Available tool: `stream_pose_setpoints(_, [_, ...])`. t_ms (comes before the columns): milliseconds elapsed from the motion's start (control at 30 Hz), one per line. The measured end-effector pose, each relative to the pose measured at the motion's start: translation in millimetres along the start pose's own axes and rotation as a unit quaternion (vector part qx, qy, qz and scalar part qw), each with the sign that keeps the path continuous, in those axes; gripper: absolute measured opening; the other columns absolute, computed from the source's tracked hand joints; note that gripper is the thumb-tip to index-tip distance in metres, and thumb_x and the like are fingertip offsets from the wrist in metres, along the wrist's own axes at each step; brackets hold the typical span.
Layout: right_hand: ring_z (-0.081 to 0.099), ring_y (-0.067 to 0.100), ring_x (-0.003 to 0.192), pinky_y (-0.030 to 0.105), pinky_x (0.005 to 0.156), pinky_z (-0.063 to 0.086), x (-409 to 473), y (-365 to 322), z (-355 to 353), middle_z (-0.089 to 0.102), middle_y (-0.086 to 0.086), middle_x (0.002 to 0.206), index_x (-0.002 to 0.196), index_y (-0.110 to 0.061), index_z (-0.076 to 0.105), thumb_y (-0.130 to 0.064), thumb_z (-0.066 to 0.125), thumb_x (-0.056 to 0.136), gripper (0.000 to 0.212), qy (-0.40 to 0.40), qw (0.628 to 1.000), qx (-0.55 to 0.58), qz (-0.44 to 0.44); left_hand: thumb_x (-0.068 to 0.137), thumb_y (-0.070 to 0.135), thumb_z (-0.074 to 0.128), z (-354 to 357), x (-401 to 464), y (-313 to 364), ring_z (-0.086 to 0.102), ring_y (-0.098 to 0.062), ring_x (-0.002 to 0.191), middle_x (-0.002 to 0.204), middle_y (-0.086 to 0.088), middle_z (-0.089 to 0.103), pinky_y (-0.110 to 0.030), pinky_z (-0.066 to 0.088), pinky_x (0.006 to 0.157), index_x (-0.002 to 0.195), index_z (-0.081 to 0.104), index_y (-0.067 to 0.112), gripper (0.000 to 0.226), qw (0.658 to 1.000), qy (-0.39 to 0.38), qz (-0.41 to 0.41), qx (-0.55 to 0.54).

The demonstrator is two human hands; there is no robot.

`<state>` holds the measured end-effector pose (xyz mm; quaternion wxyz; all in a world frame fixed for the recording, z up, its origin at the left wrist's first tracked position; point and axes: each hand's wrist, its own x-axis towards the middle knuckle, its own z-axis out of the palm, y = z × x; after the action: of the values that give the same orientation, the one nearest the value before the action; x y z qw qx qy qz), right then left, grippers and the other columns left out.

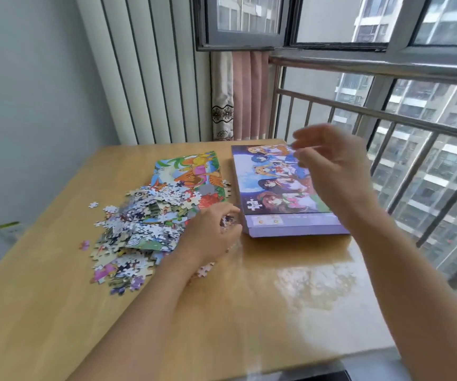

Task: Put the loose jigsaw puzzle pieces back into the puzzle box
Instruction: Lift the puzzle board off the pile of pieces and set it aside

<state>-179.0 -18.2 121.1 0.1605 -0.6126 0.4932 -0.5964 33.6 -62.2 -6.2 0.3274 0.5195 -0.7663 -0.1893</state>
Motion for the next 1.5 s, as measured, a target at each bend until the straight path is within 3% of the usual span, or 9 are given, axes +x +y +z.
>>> stream_pose_setpoints(100, [0.069,0.016,0.081,0.045,0.082,0.061,20,-4,69,0.074,0.012,0.096,0.110,-0.005,0.070,-0.027,0.075,0.083,0.035,-0.196,0.973,-0.065,0.102,0.083,0.042,0.061,-36,-14,-26,0.064,0.003,0.086,0.110,0.017,0.067,-0.030,0.057,0.078,0.111,0.067,0.036,0.030,0.990,0.136,-0.027,0.010])
stream_pose_setpoints(200, [0.051,0.017,0.066,0.034,0.065,0.051,35,11,129,0.062,0.013,0.077,0.093,0.000,0.064,-0.037,0.076,0.085,0.039,-0.272,0.926,-0.148,0.218,0.086,0.040,0.069,-62,-25,-66,0.055,-0.018,0.123,0.132,0.004,0.062,-0.037,0.043,0.104,0.127,0.064,0.025,0.044,0.975,0.201,-0.038,0.088])
stream_pose_setpoints(300, [0.048,0.015,0.065,0.027,0.054,0.041,45,38,159,0.049,0.004,0.078,0.124,-0.002,0.057,-0.035,0.068,0.093,0.047,-0.259,0.907,-0.182,0.277,0.088,0.048,0.068,-64,-38,-96,0.037,-0.023,0.143,0.151,-0.002,0.048,-0.043,0.025,0.120,0.142,0.053,0.022,0.062,0.969,0.168,-0.061,0.167])
stream_pose_setpoints(367, [0.055,0.021,0.083,0.034,0.070,0.050,50,56,171,0.054,0.009,0.096,0.139,-0.001,0.047,-0.033,0.066,0.094,0.058,-0.242,0.909,-0.170,0.295,0.088,0.060,0.060,-58,-42,-110,0.025,-0.020,0.150,0.158,0.003,0.038,-0.047,0.016,0.123,0.149,0.045,0.028,0.070,0.971,0.143,-0.079,0.173])
stream_pose_setpoints(500, [0.057,0.025,0.108,0.031,0.081,0.044,50,75,193,0.052,0.009,0.112,0.130,-0.001,0.052,-0.029,0.073,0.091,0.053,-0.224,0.895,-0.146,0.358,0.087,0.072,0.049,-56,-33,-119,0.017,-0.015,0.151,0.164,0.012,0.021,-0.048,0.011,0.124,0.154,0.031,0.039,0.077,0.976,0.084,-0.101,0.171])
stream_pose_setpoints(700, [0.059,0.019,0.084,0.028,0.060,0.047,58,86,197,0.063,0.011,0.106,0.122,-0.001,0.060,-0.019,0.078,0.086,0.044,-0.167,0.906,-0.114,0.371,0.086,0.072,0.051,-53,-28,-119,0.018,-0.017,0.151,0.164,0.008,0.023,-0.041,0.013,0.124,0.151,0.036,0.039,0.075,0.976,0.078,-0.097,0.176])
stream_pose_setpoints(867, [0.069,0.019,0.081,0.035,0.073,0.062,66,94,197,0.074,0.011,0.102,0.092,-0.012,0.073,-0.017,0.082,0.082,0.014,-0.119,0.938,-0.042,0.323,0.086,0.072,0.053,-55,-28,-118,0.021,-0.017,0.150,0.163,0.007,0.025,-0.042,0.016,0.123,0.150,0.039,0.039,0.074,0.978,0.085,-0.095,0.164])
stream_pose_setpoints(1167, [0.075,0.034,0.088,0.046,0.080,0.062,74,85,194,0.076,0.018,0.093,0.092,-0.002,0.075,-0.014,0.077,0.088,0.012,-0.088,0.941,0.126,0.301,0.086,0.069,0.055,-56,-31,-116,0.026,-0.016,0.148,0.160,0.007,0.032,-0.042,0.022,0.122,0.148,0.043,0.039,0.070,0.981,0.101,-0.092,0.138])
stream_pose_setpoints(1500, [0.075,0.033,0.090,0.047,0.083,0.062,91,63,192,0.077,0.017,0.094,0.090,-0.008,0.076,-0.016,0.073,0.091,0.008,-0.037,0.960,0.165,0.225,0.086,0.068,0.057,-57,-31,-117,0.029,-0.016,0.146,0.159,0.008,0.034,-0.040,0.021,0.120,0.148,0.043,0.036,0.071,0.981,0.116,-0.093,0.124])
